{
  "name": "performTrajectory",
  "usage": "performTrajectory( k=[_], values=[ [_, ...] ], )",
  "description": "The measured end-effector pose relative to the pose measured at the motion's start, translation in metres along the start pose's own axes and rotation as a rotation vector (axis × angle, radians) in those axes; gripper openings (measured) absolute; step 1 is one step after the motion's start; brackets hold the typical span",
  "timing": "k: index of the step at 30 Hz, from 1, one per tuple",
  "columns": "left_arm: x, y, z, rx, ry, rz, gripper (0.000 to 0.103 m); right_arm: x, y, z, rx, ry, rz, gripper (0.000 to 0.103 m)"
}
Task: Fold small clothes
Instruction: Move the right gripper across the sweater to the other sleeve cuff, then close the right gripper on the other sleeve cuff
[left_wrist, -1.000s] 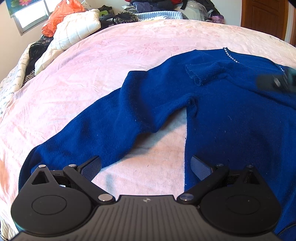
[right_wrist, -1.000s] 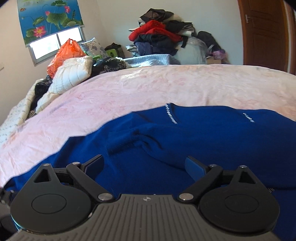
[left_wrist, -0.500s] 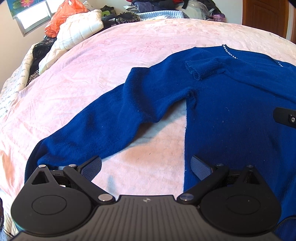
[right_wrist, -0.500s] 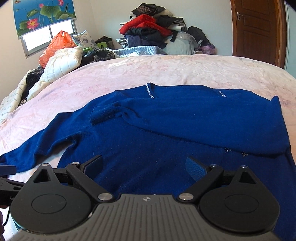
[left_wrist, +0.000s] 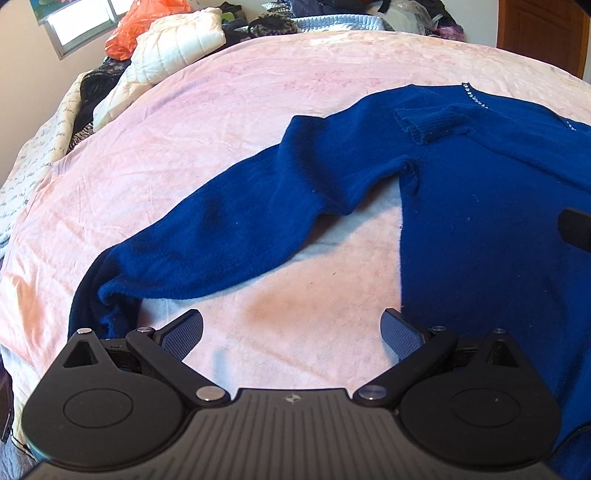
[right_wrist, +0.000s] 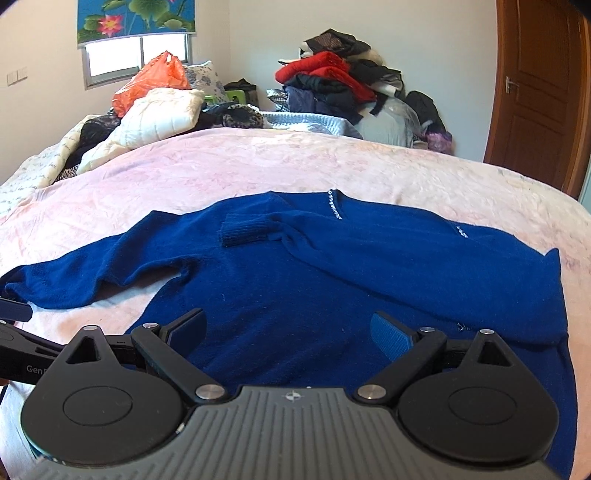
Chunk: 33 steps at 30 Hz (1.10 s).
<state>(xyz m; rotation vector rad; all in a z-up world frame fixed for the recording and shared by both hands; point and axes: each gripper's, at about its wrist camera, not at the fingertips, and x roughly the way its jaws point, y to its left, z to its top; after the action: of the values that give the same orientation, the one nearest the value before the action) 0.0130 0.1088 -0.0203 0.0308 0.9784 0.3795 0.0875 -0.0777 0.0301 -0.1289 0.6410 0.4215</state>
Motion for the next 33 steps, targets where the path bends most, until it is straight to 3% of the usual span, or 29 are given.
performTrajectory(
  k=[6, 14, 19, 27, 33],
  values=[
    [0.006, 0.022, -0.010, -0.051, 0.023, 0.001, 0.103, -0.001, 0.016, 0.001, -0.030, 0.001, 0.027, 0.096],
    [0.016, 0.069, -0.026, -0.197, 0.045, -0.119, 0.103, 0.003, 0.049, 0.002, -0.109, 0.018, 0.073, 0.096],
    [0.015, 0.113, -0.038, -0.277, 0.019, -0.018, 0.103, 0.002, 0.072, 0.004, -0.158, -0.009, 0.165, 0.096],
    [0.019, 0.187, -0.048, -0.372, 0.022, 0.232, 0.103, 0.006, 0.118, 0.003, -0.276, 0.009, 0.226, 0.096],
    [0.013, 0.241, -0.055, -0.544, 0.027, 0.261, 0.103, 0.001, 0.161, 0.006, -0.427, -0.043, 0.301, 0.095]
  ],
)
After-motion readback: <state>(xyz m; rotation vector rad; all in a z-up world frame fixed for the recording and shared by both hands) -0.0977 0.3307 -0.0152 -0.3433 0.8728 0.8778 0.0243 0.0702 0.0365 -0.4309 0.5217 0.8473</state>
